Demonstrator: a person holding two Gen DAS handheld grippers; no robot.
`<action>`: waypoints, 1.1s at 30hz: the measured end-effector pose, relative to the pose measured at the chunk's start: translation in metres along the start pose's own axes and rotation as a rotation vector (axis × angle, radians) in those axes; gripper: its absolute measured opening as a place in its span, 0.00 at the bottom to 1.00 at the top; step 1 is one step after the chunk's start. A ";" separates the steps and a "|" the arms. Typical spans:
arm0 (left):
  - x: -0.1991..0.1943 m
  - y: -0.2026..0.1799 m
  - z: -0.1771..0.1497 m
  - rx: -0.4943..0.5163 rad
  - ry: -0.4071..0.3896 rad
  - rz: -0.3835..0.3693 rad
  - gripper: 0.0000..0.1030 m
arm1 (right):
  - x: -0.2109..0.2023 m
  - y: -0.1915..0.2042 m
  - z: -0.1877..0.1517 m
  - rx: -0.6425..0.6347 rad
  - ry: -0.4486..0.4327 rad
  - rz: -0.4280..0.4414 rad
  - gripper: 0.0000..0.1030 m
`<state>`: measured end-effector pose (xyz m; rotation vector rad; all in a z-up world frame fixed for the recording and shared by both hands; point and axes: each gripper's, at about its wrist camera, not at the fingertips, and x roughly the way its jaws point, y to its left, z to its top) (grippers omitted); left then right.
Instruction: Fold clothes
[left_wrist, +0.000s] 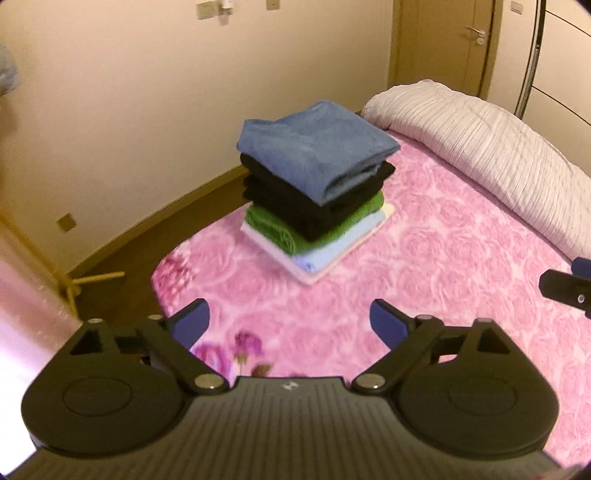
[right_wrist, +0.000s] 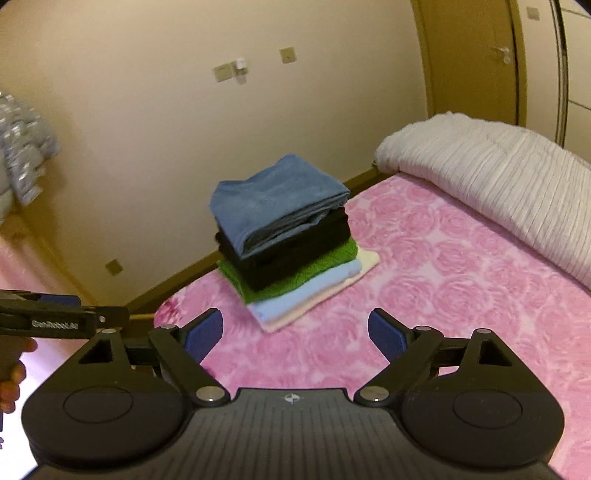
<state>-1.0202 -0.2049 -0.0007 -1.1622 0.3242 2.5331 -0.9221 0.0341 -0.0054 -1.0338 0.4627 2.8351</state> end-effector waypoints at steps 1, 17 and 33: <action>-0.011 -0.007 -0.009 -0.004 -0.002 0.008 0.95 | -0.011 0.000 -0.005 -0.008 0.000 -0.002 0.86; -0.066 -0.056 -0.083 -0.057 0.005 0.051 0.99 | -0.067 -0.008 -0.049 -0.078 0.049 0.005 0.86; -0.065 -0.069 -0.108 -0.085 0.013 0.116 0.99 | -0.060 -0.014 -0.057 -0.081 0.091 0.041 0.86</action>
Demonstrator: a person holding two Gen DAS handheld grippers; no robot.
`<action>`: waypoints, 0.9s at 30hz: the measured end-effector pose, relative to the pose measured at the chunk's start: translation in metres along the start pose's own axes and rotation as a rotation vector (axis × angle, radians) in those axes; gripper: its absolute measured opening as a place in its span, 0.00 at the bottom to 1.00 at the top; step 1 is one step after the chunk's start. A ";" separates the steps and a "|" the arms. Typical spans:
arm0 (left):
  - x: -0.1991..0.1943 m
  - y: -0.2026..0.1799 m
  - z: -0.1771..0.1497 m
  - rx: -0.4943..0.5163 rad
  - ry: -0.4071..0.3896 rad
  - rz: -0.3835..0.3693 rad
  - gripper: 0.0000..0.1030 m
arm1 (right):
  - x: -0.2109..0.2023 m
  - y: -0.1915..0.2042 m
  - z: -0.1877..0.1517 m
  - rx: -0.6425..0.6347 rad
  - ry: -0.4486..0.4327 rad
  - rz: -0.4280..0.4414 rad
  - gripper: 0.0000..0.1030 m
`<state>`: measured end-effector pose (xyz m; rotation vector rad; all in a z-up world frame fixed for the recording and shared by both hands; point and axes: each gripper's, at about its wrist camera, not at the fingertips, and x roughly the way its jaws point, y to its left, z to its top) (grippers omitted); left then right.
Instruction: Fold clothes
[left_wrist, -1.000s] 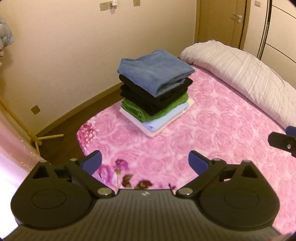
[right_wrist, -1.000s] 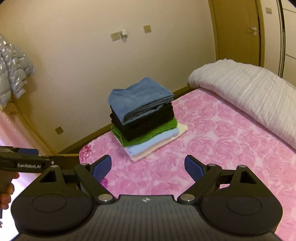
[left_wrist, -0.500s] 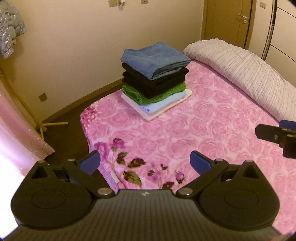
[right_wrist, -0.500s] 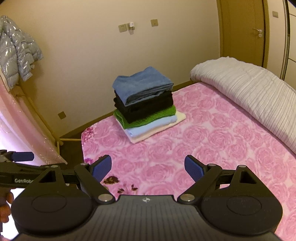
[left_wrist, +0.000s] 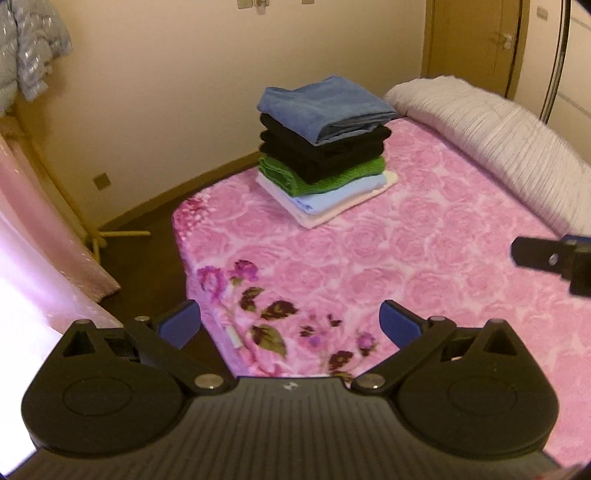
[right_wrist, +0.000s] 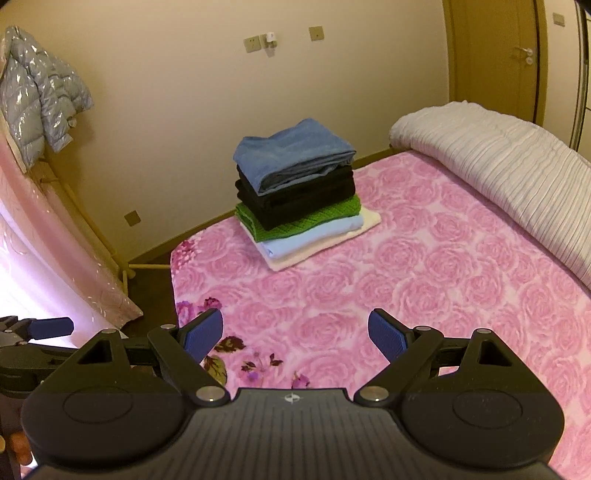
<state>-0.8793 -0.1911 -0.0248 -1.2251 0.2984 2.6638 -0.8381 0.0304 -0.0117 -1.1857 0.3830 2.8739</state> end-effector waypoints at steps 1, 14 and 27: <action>0.000 -0.002 -0.001 0.015 0.000 0.012 0.99 | 0.000 -0.001 0.000 0.002 0.001 0.000 0.86; 0.002 -0.005 -0.004 0.002 0.030 -0.028 0.99 | 0.008 -0.006 0.001 0.003 0.019 0.018 0.86; 0.007 0.000 -0.004 -0.002 0.035 0.043 0.99 | 0.018 -0.002 0.006 -0.015 0.036 0.043 0.86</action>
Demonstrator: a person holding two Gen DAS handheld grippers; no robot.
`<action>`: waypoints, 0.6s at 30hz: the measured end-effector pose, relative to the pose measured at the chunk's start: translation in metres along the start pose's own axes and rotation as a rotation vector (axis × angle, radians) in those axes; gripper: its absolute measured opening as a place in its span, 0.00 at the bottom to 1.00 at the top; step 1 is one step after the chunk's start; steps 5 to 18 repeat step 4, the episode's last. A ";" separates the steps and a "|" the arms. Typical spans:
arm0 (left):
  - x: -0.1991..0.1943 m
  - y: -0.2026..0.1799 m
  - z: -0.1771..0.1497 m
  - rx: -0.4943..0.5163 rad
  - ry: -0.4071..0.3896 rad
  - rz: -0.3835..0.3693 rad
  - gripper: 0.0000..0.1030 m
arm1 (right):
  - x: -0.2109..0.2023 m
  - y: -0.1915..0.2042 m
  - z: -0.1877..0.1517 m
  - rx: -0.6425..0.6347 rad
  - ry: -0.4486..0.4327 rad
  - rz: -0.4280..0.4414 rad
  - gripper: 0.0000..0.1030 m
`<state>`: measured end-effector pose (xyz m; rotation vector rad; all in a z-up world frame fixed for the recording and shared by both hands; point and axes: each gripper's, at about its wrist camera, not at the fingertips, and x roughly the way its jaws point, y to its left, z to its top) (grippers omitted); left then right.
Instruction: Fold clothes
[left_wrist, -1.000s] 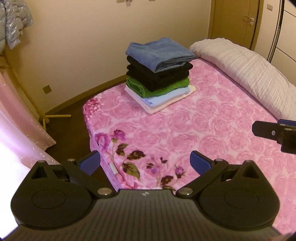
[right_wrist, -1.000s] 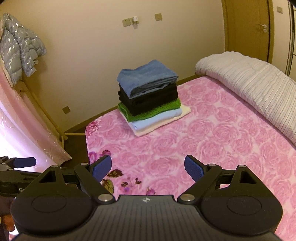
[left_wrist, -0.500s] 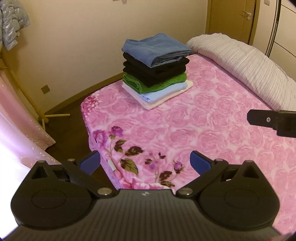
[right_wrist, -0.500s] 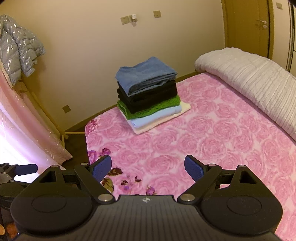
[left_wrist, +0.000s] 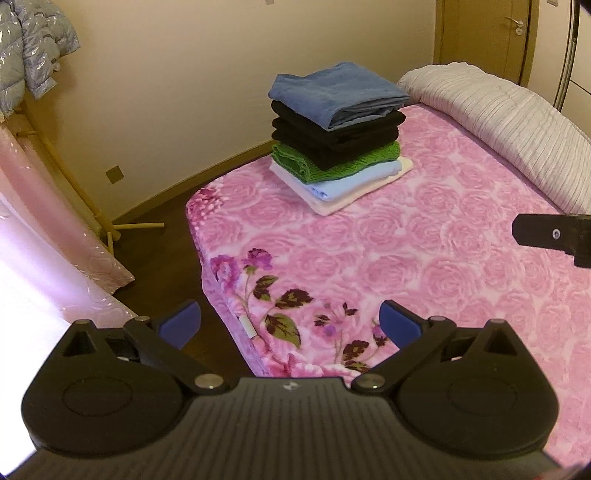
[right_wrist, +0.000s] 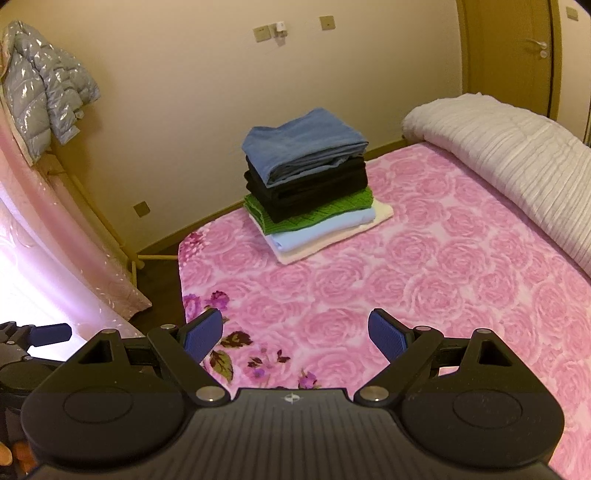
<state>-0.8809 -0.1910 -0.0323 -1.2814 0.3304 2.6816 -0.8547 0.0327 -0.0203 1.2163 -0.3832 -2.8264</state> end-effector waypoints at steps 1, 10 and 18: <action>0.000 0.000 0.000 0.001 -0.004 -0.001 0.99 | 0.000 0.000 0.000 -0.001 0.001 0.001 0.86; -0.001 0.000 0.002 -0.001 -0.013 -0.006 0.99 | 0.001 0.001 0.001 -0.001 0.001 0.001 0.86; -0.001 0.000 0.002 -0.001 -0.013 -0.006 0.99 | 0.001 0.001 0.001 -0.001 0.001 0.001 0.86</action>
